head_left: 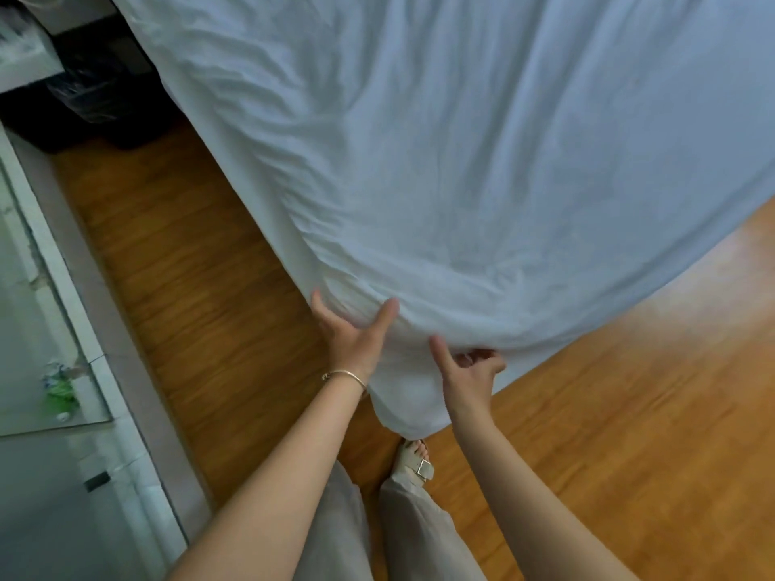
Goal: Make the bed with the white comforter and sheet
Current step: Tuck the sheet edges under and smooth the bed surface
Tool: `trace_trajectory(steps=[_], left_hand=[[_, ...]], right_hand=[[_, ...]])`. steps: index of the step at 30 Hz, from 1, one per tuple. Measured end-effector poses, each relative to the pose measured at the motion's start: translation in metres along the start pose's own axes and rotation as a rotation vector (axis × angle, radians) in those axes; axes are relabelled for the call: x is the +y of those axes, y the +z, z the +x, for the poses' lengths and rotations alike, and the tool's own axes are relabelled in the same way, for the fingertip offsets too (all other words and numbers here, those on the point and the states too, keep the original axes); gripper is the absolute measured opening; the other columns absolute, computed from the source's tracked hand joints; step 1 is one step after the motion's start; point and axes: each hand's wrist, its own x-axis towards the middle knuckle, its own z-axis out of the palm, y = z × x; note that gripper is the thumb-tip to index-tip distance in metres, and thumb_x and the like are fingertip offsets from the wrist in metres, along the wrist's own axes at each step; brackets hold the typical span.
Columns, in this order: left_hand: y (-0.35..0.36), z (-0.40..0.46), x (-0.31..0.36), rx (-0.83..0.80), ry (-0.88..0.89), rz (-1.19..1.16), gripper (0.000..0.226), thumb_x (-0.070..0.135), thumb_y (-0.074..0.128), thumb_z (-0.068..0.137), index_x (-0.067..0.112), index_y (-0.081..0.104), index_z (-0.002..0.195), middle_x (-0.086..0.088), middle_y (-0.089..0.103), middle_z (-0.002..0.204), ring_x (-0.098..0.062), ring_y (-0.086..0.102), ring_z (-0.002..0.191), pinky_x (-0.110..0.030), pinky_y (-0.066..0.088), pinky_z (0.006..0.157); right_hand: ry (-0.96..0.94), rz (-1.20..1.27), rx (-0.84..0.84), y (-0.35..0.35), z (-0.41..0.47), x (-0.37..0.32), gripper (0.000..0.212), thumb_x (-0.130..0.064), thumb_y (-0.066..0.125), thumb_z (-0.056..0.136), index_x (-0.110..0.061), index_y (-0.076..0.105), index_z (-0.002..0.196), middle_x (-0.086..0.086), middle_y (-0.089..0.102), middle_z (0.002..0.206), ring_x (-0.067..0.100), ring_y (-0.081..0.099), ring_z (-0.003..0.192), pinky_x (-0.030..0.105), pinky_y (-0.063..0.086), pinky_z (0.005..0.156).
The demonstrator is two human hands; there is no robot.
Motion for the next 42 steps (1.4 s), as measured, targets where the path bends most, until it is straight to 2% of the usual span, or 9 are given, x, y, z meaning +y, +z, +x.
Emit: trace_trajectory(steps=[6, 10, 15, 21, 27, 32, 35, 38, 42], left_hand=[[-0.023, 0.019, -0.009, -0.203, -0.057, 0.136, 0.105, 0.051, 0.089, 0.048, 0.016, 0.043, 0.135, 0.001, 0.060, 0.125, -0.019, 0.057, 0.115, -0.034, 0.048, 0.097], [-0.007, 0.024, 0.015, -0.108, -0.010, 0.089, 0.073, 0.064, 0.080, 0.056, 0.025, 0.060, 0.114, 0.002, 0.065, 0.114, -0.021, 0.060, 0.109, -0.035, 0.048, 0.095], [0.026, 0.011, 0.053, 0.015, 0.016, 0.011, 0.033, 0.034, 0.073, 0.082, 0.020, 0.052, 0.104, 0.009, 0.058, 0.088, -0.019, 0.059, 0.089, -0.023, 0.041, 0.074], [-0.008, -0.018, 0.035, 0.030, 0.145, 0.063, 0.048, 0.042, 0.072, 0.082, 0.015, 0.048, 0.112, 0.004, 0.061, 0.099, -0.011, 0.061, 0.085, -0.023, 0.049, 0.069], [-0.014, -0.025, -0.044, -0.059, -0.142, 0.207, 0.032, 0.028, 0.059, 0.095, 0.008, 0.052, 0.120, -0.011, 0.061, 0.113, -0.030, 0.058, 0.108, -0.028, 0.041, 0.083], [-0.013, -0.007, -0.046, 0.011, -0.334, 0.325, 0.055, 0.007, 0.058, 0.090, 0.005, 0.038, 0.141, -0.016, 0.047, 0.140, -0.034, 0.047, 0.126, -0.038, 0.040, 0.103], [-0.020, -0.014, -0.027, 0.246, 0.170, 0.572, 0.074, 0.000, 0.066, 0.079, 0.012, 0.033, 0.144, -0.012, 0.033, 0.148, -0.030, 0.034, 0.135, -0.043, 0.036, 0.110], [-0.010, -0.006, 0.005, -0.130, 0.753, 0.987, 0.082, 0.010, 0.061, 0.073, 0.027, 0.026, 0.145, -0.002, 0.024, 0.150, -0.024, 0.018, 0.142, -0.053, 0.018, 0.118], [0.011, 0.017, 0.022, -0.337, 0.653, 1.404, 0.060, 0.038, 0.050, 0.079, 0.035, 0.037, 0.137, 0.008, 0.043, 0.137, -0.017, 0.033, 0.133, -0.047, 0.006, 0.118]], right_hand=[[0.096, -0.060, 0.143, 0.004, 0.015, 0.001, 0.094, -0.019, 0.086, 0.071, -0.028, 0.022, 0.139, 0.005, 0.030, 0.145, 0.024, 0.041, 0.130, 0.043, 0.037, 0.112], [0.108, 0.319, 0.036, 0.016, 0.017, -0.023, 0.084, -0.023, 0.086, 0.071, -0.040, 0.023, 0.125, -0.006, 0.036, 0.136, 0.019, 0.050, 0.119, 0.045, 0.054, 0.091], [0.054, 0.472, 0.102, 0.023, 0.026, -0.061, 0.090, -0.004, 0.081, 0.075, -0.034, 0.016, 0.128, -0.004, 0.041, 0.135, 0.021, 0.057, 0.113, 0.029, 0.054, 0.068], [-0.195, 0.075, 0.116, 0.000, -0.008, -0.053, 0.082, -0.029, 0.085, 0.071, -0.032, 0.024, 0.126, -0.008, 0.042, 0.123, 0.015, 0.049, 0.113, 0.034, 0.045, 0.097], [0.270, -0.088, 0.039, -0.010, -0.028, 0.035, 0.071, -0.032, 0.080, 0.077, -0.040, 0.024, 0.120, 0.008, 0.050, 0.125, 0.027, 0.054, 0.104, 0.044, 0.050, 0.097], [0.335, -0.209, -0.138, -0.027, -0.013, 0.035, 0.076, -0.026, 0.079, 0.080, -0.035, 0.023, 0.130, 0.006, 0.039, 0.129, 0.027, 0.049, 0.108, 0.041, 0.051, 0.090], [-0.007, -0.702, 0.138, -0.044, -0.014, 0.029, 0.090, -0.043, 0.082, 0.070, -0.026, 0.021, 0.133, 0.006, 0.024, 0.141, 0.030, 0.032, 0.132, 0.044, 0.036, 0.108], [-0.577, -1.221, 0.119, -0.049, 0.000, 0.011, 0.096, -0.053, 0.080, 0.062, -0.030, 0.024, 0.136, 0.007, 0.026, 0.145, 0.031, 0.022, 0.139, 0.047, 0.020, 0.113], [-0.642, -1.445, -0.173, -0.031, 0.031, -0.015, 0.039, -0.020, 0.061, 0.084, -0.020, 0.053, 0.122, 0.003, 0.056, 0.118, 0.027, 0.051, 0.115, 0.033, 0.035, 0.095]])
